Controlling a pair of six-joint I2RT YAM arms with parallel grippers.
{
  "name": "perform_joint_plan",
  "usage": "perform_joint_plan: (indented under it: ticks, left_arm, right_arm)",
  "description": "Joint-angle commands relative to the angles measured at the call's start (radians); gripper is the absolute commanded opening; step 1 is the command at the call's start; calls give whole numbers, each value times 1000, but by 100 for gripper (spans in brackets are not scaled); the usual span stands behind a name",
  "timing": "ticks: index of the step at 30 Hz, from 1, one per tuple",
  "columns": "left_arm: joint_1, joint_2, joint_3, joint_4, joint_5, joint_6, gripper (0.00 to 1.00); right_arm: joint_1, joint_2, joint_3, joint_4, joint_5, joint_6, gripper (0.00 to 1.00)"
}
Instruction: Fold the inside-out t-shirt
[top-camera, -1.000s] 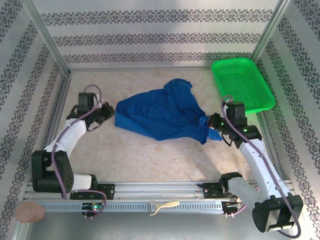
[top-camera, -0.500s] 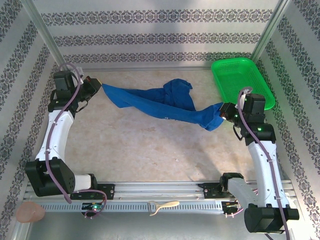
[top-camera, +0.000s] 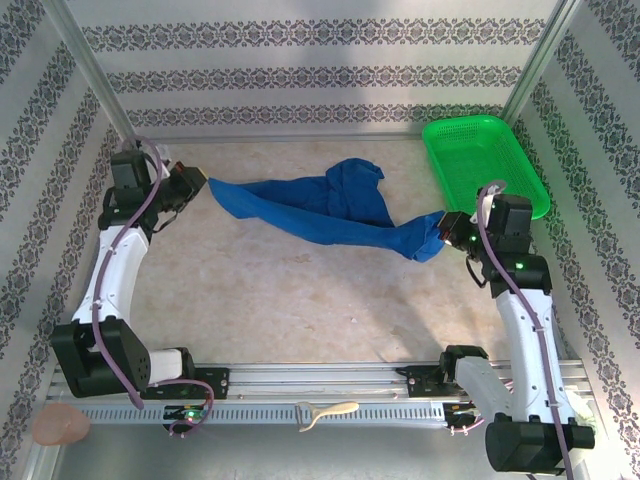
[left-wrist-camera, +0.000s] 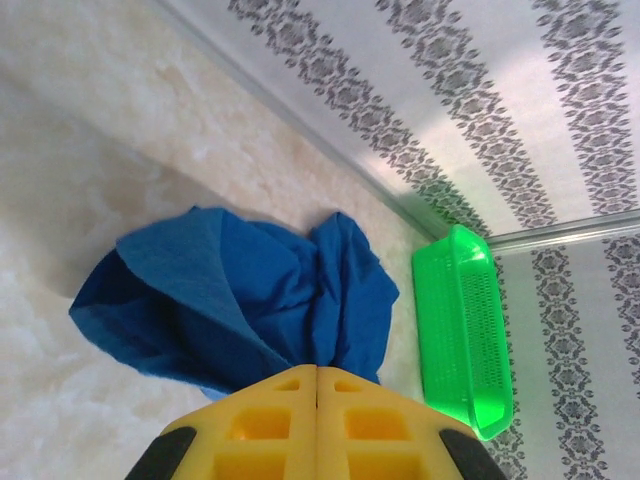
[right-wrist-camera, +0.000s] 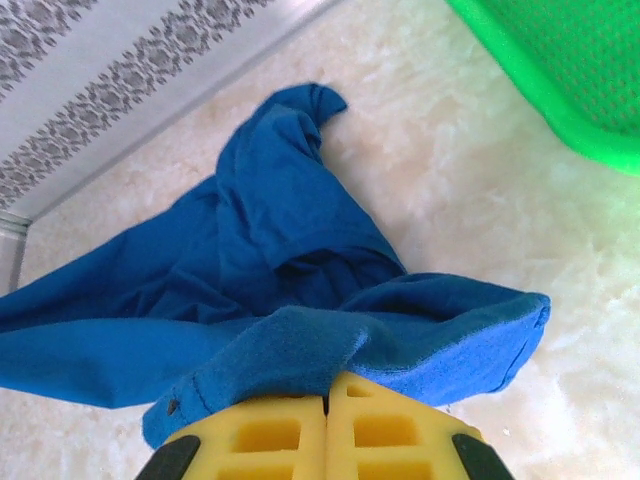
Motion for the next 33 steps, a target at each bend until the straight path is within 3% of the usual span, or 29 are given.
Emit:
perform_joint_plan:
  ticks: [1, 6, 10, 11, 14, 17, 19, 25, 33]
  left_arm:
    - [-24, 68, -57, 82, 21, -39, 0]
    - [-81, 333, 26, 149, -5, -38, 0]
    - [-110, 547, 186, 126, -25, -8, 0]
    - [-115, 588, 224, 114, -22, 1, 3]
    - [-118, 638, 276, 83, -29, 35, 35]
    - [-118, 595, 251, 32, -69, 101, 51]
    - [-118, 540, 198, 3, -106, 138, 57]
    - [-124, 411, 15, -26, -204, 216, 57]
    - [-144, 496, 48, -55, -221, 309, 52]
  right_arm:
    - [-9, 7, -75, 43, 5, 24, 0]
    - [-9, 72, -151, 125, 101, 35, 0]
    - [-10, 122, -177, 196, 165, 54, 0]
    - [-10, 136, -180, 208, 176, 57, 0]
    - [-9, 165, -178, 224, 178, 52, 0]
    - [-10, 165, -183, 228, 171, 51, 0]
    - [-10, 153, -191, 229, 168, 51, 0]
    - [-8, 131, -207, 228, 151, 48, 0]
    - [-8, 137, -223, 239, 138, 47, 0]
